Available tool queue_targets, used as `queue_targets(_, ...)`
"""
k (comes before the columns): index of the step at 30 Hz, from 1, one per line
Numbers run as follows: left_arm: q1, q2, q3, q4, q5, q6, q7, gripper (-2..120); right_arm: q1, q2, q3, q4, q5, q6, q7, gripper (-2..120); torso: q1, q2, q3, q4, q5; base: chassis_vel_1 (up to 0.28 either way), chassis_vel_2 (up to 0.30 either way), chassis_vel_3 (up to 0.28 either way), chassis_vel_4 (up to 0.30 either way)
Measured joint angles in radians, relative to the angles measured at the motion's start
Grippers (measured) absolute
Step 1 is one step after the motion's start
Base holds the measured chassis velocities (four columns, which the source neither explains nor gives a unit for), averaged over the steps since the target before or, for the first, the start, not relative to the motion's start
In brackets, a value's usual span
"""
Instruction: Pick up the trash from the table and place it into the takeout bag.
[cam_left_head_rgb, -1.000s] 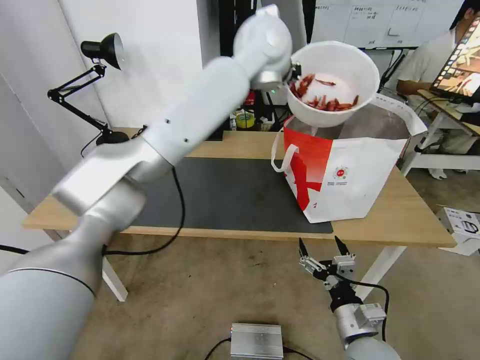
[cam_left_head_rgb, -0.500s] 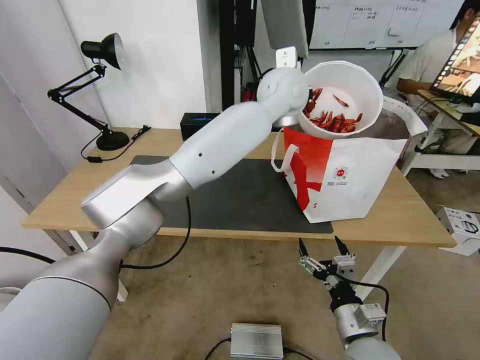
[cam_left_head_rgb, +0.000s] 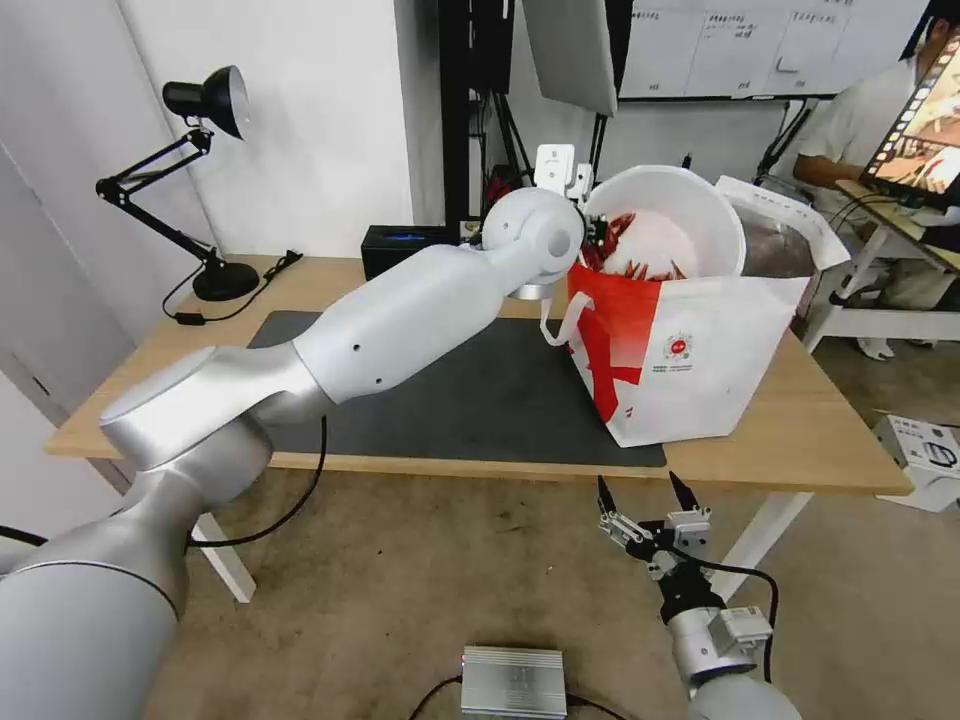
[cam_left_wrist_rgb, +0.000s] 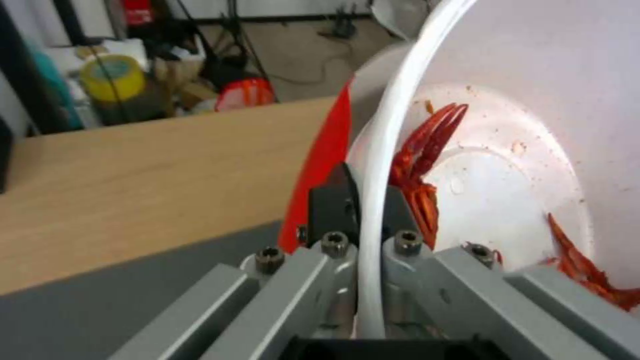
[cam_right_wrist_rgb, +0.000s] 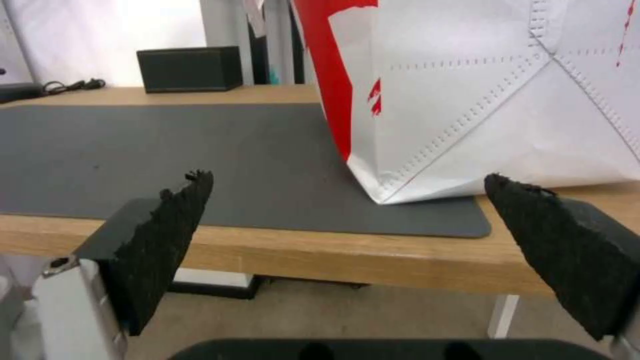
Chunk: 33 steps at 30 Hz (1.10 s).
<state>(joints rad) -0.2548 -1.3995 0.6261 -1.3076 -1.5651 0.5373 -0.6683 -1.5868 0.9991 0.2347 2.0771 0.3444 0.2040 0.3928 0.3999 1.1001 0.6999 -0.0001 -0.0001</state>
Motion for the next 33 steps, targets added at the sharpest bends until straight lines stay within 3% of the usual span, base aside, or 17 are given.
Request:
queue_targets(5,-0.005,0.000,0.005,0.004,-0.003,0.016,0.006,0,0.000,0.000,0.000,0.000,0.000,0.000,0.000,100,0.000,0.000,0.000,0.0000,0.0000,0.000,0.000,0.000,0.000)
queue_targets(23,0.006,0.018,-0.005,-0.039,-0.019,0.013,-0.007,64,0.000,0.000,0.000,0.000,0.000,0.000,0.000,100,0.000,0.000,0.000,0.0000,0.0002,0.000,0.000,0.000,0.000)
queue_targets(26,0.013,0.028,-0.015,-0.053,-0.018,-0.010,-0.003,73,0.000,0.000,0.000,0.000,0.000,0.000,0.000,100,0.000,0.000,0.000,0.0001,0.0001,0.000,0.000,0.000,0.000)
queue_targets(27,0.023,0.046,-0.027,-0.078,-0.012,-0.060,0.009,81,0.000,0.000,0.000,0.000,0.000,0.000,0.000,100,0.000,0.000,0.000,0.0000,0.0001,0.000,0.000,0.000,0.000)
queue_targets(30,0.031,0.062,-0.038,-0.099,0.000,-0.111,0.025,87,0.000,0.000,0.000,0.000,0.000,0.000,0.000,100,0.000,0.000,0.000,0.0000,0.0001,0.000,0.000,0.000,0.000)
queue_targets(32,0.043,0.086,-0.068,-0.130,0.015,-0.199,0.066,97,0.000,0.000,0.000,0.000,0.000,0.000,0.000,100,0.000,0.000,0.000,0.0003,0.0000,0.000,0.000,0.000,0.000)
queue_targets(33,0.043,0.086,-0.068,-0.130,0.015,-0.199,0.066,97,0.000,0.000,0.000,0.000,0.000,0.000,0.000,100,0.000,0.000,0.000,0.0003,0.0000,0.000,0.000,0.000,0.000)
